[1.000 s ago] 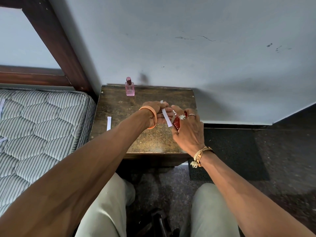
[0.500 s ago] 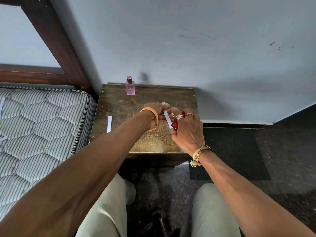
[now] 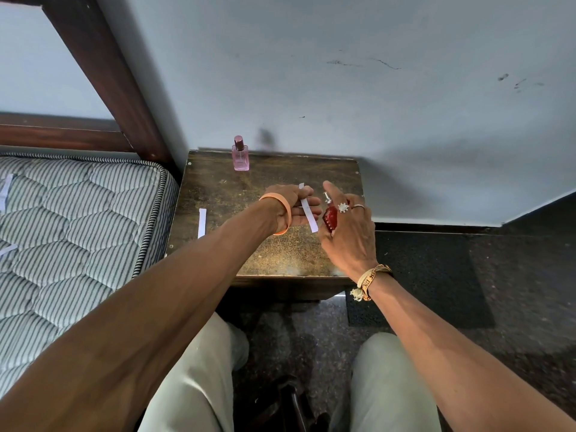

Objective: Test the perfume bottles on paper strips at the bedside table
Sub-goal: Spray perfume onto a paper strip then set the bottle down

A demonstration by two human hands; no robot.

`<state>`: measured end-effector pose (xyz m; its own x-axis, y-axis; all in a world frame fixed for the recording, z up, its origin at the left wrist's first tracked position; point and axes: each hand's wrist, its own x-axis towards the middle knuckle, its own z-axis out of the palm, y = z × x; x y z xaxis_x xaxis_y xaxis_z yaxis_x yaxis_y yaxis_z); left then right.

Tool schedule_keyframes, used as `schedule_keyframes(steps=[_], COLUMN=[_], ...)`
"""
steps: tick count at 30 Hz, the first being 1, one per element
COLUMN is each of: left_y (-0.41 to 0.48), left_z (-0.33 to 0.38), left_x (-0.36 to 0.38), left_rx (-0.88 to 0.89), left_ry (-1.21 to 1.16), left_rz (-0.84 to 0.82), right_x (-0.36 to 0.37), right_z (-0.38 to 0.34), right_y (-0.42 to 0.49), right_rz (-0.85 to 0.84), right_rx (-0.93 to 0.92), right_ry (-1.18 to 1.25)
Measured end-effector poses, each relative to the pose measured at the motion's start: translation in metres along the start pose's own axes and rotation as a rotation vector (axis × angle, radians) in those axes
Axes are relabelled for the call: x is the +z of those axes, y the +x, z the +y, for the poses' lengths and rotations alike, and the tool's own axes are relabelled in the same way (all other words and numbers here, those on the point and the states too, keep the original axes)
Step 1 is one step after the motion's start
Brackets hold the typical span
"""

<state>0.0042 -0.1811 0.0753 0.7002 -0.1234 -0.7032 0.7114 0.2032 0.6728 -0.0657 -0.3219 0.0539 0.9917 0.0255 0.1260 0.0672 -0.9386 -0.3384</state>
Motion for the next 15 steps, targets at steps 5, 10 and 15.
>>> schedule_keyframes(steps=[5,10,15], left_y=[0.0014,0.0001,0.0035], left_z=[0.0000,0.0002,-0.0054], left_x=[-0.0004,0.0013,-0.0034], left_rx=[-0.008,-0.010,0.001], left_ry=[-0.004,0.003,0.012], left_rz=[0.005,0.001,-0.025], right_x=[-0.0054,-0.0016,-0.0010], right_z=[-0.0016,-0.0019,-0.0024], right_y=[0.0007,0.0005,-0.0015], right_rz=[0.001,-0.067,-0.013], right_rx=[-0.070,-0.047,0.143], right_ry=[-0.136,-0.171,0.340])
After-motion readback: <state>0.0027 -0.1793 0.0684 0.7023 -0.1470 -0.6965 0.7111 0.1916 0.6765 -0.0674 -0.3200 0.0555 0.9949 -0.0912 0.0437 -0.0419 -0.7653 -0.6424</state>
